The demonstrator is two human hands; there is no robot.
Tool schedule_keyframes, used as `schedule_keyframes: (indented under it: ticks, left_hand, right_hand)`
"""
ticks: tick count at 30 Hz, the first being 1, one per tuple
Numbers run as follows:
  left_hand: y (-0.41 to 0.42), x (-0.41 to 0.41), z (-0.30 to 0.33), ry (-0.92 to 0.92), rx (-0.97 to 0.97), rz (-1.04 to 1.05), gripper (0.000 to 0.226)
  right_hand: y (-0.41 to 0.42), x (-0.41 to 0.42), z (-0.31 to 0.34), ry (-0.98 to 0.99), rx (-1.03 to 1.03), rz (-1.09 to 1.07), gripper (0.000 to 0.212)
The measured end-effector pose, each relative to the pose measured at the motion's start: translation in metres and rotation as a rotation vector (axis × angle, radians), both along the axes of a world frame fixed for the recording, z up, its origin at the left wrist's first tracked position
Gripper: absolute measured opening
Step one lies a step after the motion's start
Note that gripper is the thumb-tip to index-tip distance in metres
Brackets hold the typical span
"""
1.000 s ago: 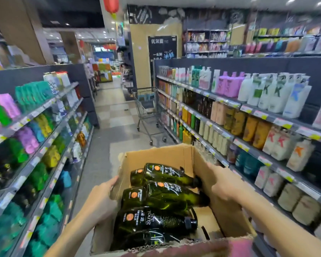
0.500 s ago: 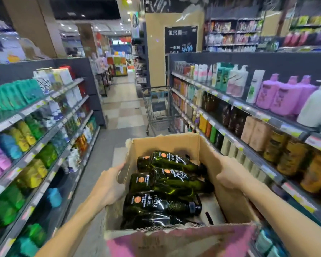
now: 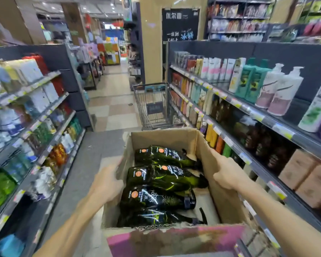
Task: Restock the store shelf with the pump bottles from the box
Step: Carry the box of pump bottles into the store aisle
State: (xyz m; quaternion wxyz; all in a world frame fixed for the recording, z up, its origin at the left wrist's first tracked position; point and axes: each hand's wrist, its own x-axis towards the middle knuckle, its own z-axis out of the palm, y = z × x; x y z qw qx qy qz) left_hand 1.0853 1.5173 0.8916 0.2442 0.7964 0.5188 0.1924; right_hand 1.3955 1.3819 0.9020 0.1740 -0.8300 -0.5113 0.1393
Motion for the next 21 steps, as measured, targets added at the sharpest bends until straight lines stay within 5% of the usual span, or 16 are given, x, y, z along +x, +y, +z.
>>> schedule_keyframes:
  ticks: [21]
  left_hand:
    - [0.523, 0.261, -0.061, 0.068, -0.04, 0.092, 0.083]
  right_hand:
    - [0.551, 0.271, -0.057, -0.019, -0.102, 0.117, 0.097]
